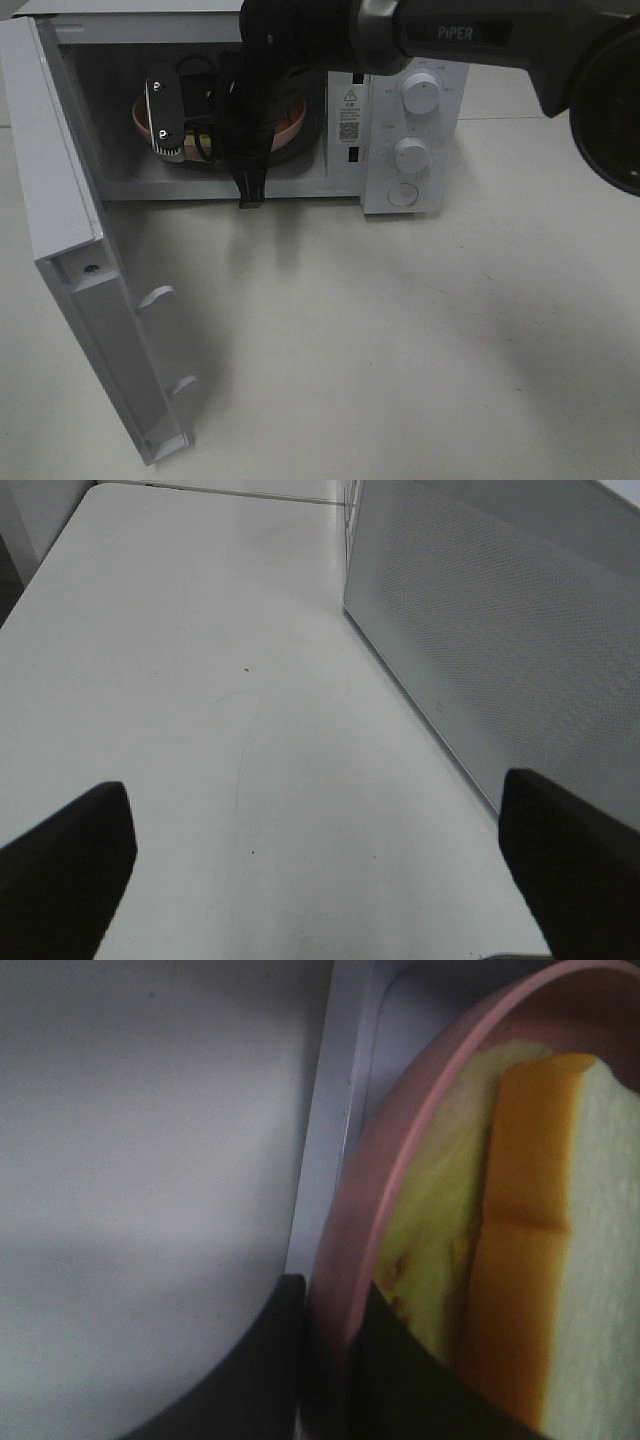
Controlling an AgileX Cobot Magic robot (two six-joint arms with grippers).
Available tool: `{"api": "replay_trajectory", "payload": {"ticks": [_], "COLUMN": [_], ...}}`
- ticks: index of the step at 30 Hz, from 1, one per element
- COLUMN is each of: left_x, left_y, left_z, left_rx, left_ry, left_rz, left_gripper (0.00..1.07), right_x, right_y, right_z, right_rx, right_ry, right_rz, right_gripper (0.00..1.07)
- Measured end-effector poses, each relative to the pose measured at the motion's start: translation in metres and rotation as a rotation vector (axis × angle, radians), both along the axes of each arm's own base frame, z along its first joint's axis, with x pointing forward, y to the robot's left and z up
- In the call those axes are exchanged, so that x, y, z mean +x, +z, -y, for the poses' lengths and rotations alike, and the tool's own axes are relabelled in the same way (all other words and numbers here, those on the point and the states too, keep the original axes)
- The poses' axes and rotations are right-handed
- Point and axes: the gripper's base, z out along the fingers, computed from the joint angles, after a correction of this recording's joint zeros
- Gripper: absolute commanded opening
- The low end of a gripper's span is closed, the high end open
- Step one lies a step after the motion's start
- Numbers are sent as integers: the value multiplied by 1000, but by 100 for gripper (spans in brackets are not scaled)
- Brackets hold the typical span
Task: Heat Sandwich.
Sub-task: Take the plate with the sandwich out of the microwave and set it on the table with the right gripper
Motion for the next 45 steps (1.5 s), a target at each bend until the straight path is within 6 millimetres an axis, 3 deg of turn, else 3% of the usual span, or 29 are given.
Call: {"api": "replay_trajectory", "payload": {"ticks": [6, 14, 22, 37, 45], "left_x": [0, 0, 0, 0, 0], "left_y": [0, 0, 0, 0, 0], "left_z": [0, 0, 0, 0, 0], "left_rx": [0, 0, 0, 0, 0], "left_ry": [0, 0, 0, 0, 0], "left_rz": [0, 0, 0, 0, 0], "left_gripper": [91, 91, 91, 91, 91], "right_x": [-6, -19, -29, -56, -69], "right_y": [0, -7, 6, 3, 14], "right_z": [-3, 10, 18, 27, 35], "right_rx": [-6, -40, -33, -53, -40], "right_ry": [8, 18, 32, 74, 85], "right_rz": [-10, -17, 22, 28, 50], "right_gripper": [0, 0, 0, 0, 0]}}
